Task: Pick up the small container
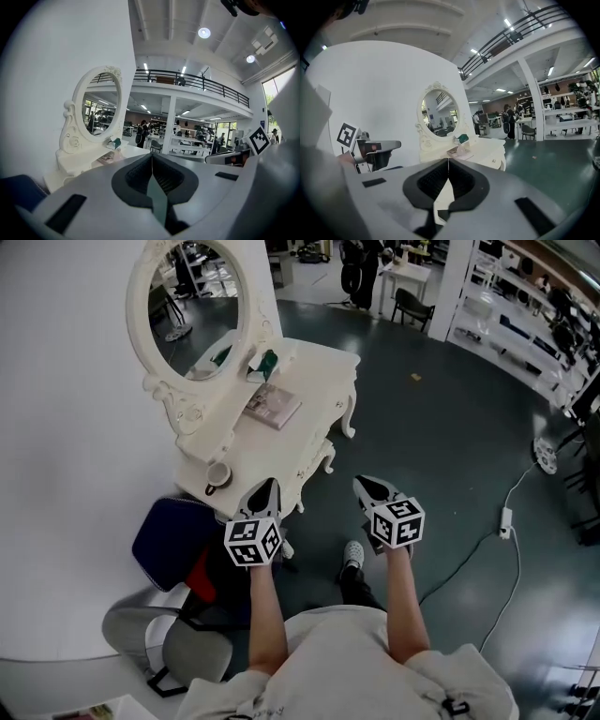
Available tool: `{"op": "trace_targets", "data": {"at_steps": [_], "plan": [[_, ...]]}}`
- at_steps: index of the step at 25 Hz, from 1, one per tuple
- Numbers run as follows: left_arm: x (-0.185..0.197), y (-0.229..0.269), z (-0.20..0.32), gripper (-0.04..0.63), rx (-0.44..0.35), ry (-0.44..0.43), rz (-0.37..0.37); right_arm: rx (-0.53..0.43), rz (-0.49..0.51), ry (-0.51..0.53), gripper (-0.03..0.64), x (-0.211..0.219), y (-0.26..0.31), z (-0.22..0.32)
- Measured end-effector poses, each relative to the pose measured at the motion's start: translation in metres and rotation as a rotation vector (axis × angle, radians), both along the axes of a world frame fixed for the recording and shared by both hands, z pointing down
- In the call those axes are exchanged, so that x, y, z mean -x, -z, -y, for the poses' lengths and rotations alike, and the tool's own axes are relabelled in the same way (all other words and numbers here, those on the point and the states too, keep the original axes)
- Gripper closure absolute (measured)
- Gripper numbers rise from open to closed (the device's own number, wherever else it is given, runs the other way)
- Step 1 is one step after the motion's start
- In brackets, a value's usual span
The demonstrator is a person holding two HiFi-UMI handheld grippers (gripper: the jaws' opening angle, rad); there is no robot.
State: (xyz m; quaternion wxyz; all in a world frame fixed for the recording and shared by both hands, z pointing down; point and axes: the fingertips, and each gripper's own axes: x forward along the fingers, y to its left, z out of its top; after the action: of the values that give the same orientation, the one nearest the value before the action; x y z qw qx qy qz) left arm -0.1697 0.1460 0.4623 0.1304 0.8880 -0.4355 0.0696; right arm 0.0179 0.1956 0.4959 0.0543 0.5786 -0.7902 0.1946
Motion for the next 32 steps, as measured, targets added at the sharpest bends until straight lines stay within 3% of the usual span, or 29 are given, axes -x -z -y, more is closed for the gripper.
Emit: {"op": "trace_targets", "data": {"at_steps": [7, 20, 22, 28, 32], "plan": [[-0.033, 0.022, 0.064, 0.566, -0.034, 0.046, 0.023, -0.035, 0.023, 0.005, 0.600, -0.042, 0.016, 0.072], [-0.078, 0.013, 0.146, 0.561, -0.013, 0.112, 0.035, -0.038, 0.037, 0.110, 0.600, -0.087, 0.009, 0.175], [-0.085, 0.011, 0.158, 0.477, -0.007, 0.117, 0.031, -0.036, 0.037, 0.131, 0.600, -0.092, 0.006, 0.188], [-0.100, 0.010, 0.177, 0.405, -0.020, 0.167, 0.022, -0.062, 0.070, 0.159, 0.600, -0.114, 0.010, 0.216], [-0.087, -0.005, 0.178, 0.393, -0.028, 0.252, 0.083, -0.025, 0.078, 0.188, 0.600, -0.116, -0.010, 0.224]]}}
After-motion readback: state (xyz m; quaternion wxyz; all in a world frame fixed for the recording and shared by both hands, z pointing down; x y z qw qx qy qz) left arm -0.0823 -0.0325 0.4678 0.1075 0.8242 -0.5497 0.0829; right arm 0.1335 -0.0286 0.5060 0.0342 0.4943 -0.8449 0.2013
